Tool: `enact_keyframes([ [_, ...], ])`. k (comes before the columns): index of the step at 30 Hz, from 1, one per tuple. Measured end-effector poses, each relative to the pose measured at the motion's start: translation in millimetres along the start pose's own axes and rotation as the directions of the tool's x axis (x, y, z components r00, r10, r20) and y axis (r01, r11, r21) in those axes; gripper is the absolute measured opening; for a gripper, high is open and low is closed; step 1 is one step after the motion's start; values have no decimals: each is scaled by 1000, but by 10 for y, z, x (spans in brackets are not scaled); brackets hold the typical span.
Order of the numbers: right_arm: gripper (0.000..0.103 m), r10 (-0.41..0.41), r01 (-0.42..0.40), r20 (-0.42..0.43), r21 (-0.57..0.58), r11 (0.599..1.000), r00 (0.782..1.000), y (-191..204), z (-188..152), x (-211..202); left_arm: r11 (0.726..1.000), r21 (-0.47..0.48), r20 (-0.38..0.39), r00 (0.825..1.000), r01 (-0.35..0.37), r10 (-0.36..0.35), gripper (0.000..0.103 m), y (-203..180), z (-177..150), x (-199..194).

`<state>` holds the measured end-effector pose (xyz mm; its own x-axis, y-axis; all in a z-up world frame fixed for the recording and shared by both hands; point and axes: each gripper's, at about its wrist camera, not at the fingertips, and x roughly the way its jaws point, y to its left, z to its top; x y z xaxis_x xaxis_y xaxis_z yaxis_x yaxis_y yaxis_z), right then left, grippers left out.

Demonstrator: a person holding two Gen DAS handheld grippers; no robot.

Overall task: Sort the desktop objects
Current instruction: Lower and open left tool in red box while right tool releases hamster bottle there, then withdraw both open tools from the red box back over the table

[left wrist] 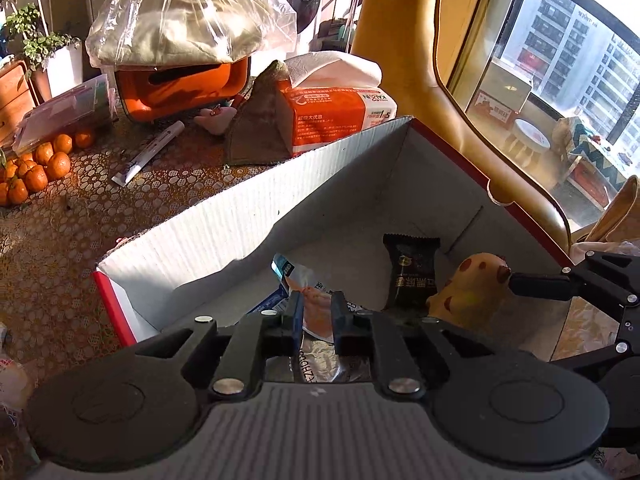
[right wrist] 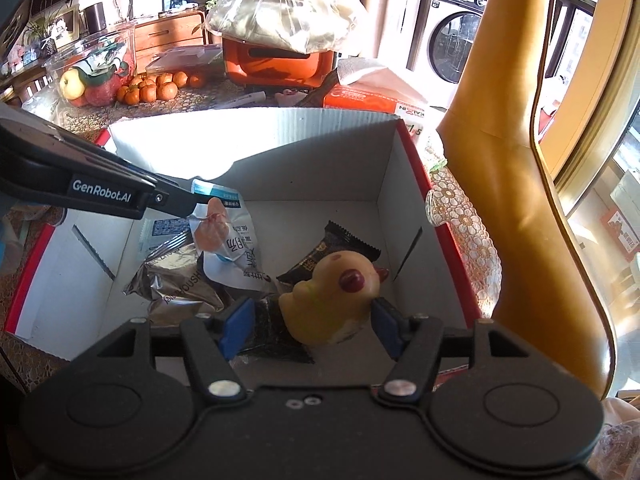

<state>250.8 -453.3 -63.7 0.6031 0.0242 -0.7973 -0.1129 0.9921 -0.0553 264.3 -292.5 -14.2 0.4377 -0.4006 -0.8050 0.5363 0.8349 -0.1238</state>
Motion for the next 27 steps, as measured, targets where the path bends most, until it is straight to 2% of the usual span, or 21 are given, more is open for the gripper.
enact_keyframes([
  [3, 65, 0, 0, 15, 1, 1000, 1000, 26, 2, -86, 1000, 15, 18, 1000, 2, -2, 25, -13, -47, -108],
  [11, 65, 12, -12, 43, 15, 1000, 999, 93, -28, -274, 1000, 24, 61, 998, 4, -5, 26, -5, -240, -383],
  [15, 70, 6, -8, 73, 30, 1000, 997, 120, -45, -402, 1000, 23, 85, 996, 7, -8, 26, -4, -360, -555],
  [27, 70, 23, -28, 140, 30, 999, 990, 292, -132, -684, 1000, 15, 142, 990, 9, -11, 26, 11, -752, -986],
])
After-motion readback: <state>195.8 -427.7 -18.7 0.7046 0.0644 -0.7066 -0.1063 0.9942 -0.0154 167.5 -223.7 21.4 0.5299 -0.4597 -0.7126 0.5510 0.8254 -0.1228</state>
